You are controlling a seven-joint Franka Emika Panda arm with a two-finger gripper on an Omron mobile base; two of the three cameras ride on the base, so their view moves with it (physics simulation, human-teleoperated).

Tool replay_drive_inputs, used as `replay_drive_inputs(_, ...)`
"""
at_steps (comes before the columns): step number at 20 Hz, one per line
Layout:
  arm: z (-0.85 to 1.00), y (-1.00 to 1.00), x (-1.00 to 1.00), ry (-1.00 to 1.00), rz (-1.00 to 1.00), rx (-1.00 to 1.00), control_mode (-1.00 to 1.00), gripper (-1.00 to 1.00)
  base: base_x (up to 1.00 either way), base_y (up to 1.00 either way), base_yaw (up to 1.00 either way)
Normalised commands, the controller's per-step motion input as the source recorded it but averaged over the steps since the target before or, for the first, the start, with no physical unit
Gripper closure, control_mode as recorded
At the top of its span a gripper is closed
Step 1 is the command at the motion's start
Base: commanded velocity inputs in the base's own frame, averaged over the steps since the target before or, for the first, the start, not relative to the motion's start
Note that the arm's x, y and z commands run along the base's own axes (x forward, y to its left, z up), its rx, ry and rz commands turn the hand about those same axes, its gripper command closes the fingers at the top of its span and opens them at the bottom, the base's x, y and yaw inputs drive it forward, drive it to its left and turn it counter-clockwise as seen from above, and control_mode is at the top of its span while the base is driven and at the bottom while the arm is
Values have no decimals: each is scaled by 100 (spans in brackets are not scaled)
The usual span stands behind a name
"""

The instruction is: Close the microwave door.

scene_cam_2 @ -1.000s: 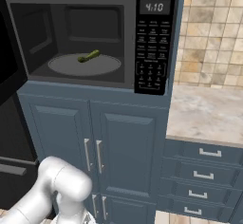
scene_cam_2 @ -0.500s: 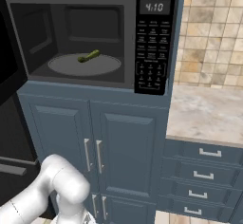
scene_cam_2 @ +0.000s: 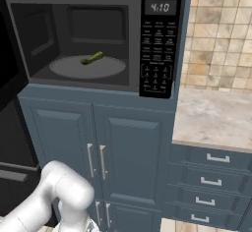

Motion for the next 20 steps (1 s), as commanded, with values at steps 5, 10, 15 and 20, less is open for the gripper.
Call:
replay_drive_inputs(5,5,-100,-22,17,21,16,-100,-100,0,0,0)
replay_drive_inputs(10,-1,-100,20,29,32,6,-100,-100,0,0,0)
replay_drive_inputs(15,0,-100,55,25,33,0,-100,-100,0,0,0)
replay_drive_inputs(20,1,-100,63,22,33,0,-100,-100,0,0,0)
